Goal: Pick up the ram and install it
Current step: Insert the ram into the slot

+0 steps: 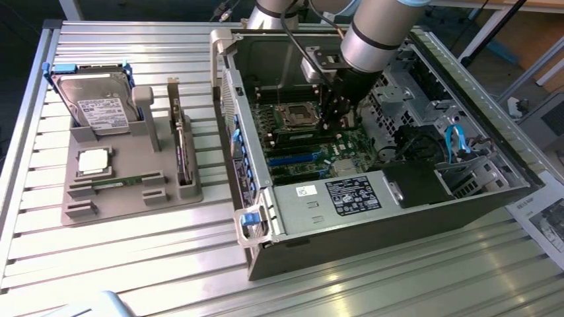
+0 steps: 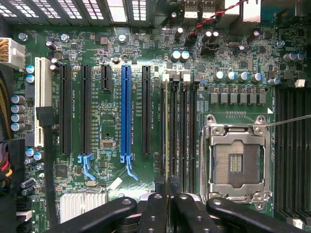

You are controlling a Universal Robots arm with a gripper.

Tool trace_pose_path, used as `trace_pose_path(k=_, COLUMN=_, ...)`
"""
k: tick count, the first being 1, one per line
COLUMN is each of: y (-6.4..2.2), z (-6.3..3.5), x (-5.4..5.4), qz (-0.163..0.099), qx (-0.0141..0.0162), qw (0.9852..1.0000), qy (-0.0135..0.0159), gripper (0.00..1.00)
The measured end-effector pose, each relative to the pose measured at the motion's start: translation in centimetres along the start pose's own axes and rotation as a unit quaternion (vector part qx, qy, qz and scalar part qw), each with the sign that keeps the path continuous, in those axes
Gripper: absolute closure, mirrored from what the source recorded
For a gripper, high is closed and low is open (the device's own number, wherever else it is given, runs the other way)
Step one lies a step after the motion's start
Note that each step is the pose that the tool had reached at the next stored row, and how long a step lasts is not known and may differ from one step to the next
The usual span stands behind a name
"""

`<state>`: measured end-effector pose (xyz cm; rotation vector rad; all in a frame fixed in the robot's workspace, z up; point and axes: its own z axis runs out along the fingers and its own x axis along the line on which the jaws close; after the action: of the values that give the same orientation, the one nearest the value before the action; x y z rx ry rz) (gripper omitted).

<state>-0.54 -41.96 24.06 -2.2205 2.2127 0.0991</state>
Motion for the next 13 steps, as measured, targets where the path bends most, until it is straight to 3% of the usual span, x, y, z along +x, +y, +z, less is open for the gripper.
trace_pose_path(k=13, y=-0.01, z=0.14, x=0.01, qz=0.006, qx=0.0003, qw=1.0, qy=-0.0003, gripper=0.88)
